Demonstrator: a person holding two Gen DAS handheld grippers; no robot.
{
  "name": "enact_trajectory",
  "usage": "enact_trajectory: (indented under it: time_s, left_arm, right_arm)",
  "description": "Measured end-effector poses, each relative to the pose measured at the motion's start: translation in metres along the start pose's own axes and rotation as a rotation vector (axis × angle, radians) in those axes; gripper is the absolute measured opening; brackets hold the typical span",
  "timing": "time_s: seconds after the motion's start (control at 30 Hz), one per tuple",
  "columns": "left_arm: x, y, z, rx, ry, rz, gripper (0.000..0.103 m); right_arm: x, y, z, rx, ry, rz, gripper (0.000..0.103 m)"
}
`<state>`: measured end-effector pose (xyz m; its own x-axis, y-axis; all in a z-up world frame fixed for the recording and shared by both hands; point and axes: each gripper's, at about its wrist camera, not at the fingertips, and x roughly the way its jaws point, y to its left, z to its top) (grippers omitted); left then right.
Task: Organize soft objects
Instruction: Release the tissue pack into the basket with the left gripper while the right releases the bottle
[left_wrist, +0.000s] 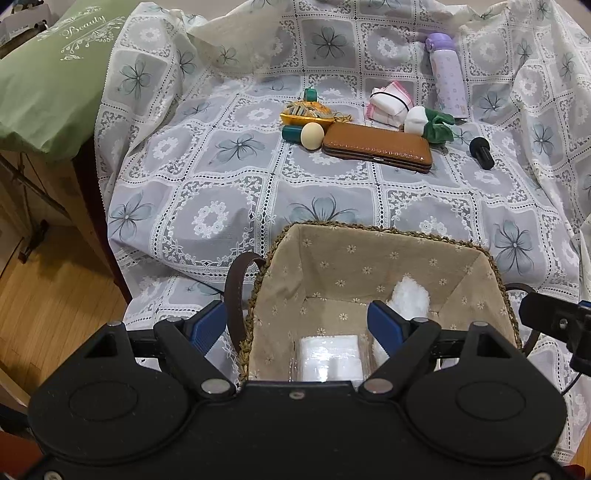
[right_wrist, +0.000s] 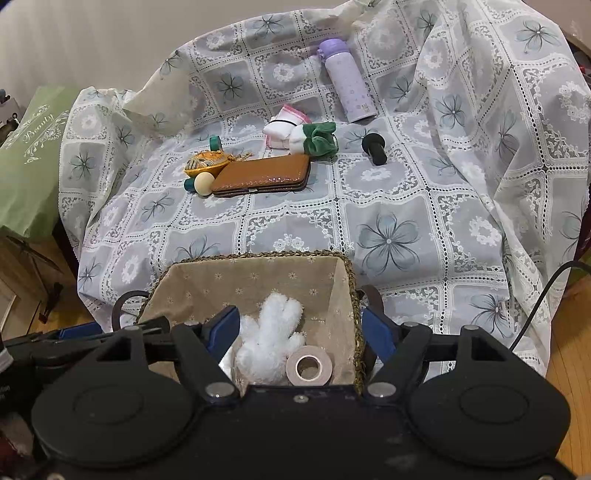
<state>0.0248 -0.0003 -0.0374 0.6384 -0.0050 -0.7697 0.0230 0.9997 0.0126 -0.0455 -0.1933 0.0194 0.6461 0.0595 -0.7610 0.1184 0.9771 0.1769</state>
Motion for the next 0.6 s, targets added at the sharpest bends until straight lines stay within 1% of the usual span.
enact_trajectory:
  time_s: [0.6]
  left_arm:
    - [0.0013, -0.0020, -0.0015, 0.008, 0.005, 0.001, 0.080]
  right_arm:
    - [0.0030, 0.0007, 0.0003, 0.002, 0.012, -0.007, 0.074]
